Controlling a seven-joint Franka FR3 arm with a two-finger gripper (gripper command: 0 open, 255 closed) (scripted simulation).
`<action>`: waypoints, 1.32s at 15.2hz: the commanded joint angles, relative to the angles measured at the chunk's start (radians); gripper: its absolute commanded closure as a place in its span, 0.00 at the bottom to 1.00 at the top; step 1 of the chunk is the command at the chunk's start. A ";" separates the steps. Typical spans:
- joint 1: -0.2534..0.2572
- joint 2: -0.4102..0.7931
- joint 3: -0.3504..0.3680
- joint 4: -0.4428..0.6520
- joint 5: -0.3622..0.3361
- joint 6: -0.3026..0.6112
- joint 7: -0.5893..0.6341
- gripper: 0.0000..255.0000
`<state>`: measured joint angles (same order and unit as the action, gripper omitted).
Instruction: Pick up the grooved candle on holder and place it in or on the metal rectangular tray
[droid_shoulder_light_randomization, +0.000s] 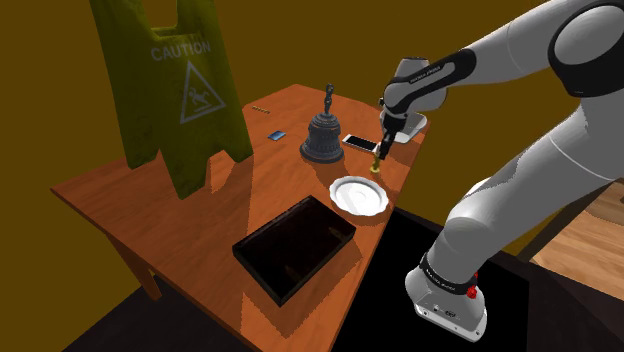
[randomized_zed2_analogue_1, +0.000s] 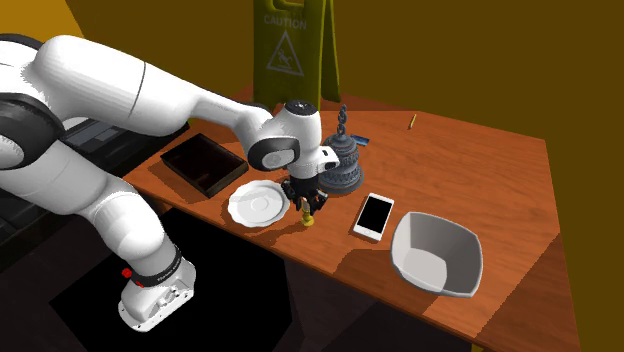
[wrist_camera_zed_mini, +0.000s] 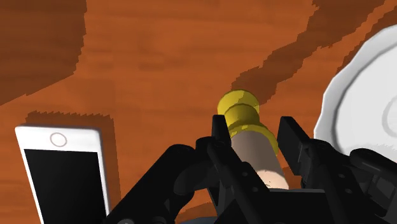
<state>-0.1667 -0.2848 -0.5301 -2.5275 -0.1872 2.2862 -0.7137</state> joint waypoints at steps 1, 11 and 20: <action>-0.003 -0.019 0.006 0.013 -0.005 -0.031 0.004 1.00; -0.009 -0.094 0.037 0.093 -0.017 -0.183 0.020 1.00; -0.009 -0.137 0.061 0.182 -0.015 -0.313 0.026 1.00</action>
<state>-0.1770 -0.4202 -0.4710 -2.3599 -0.2035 1.9884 -0.6877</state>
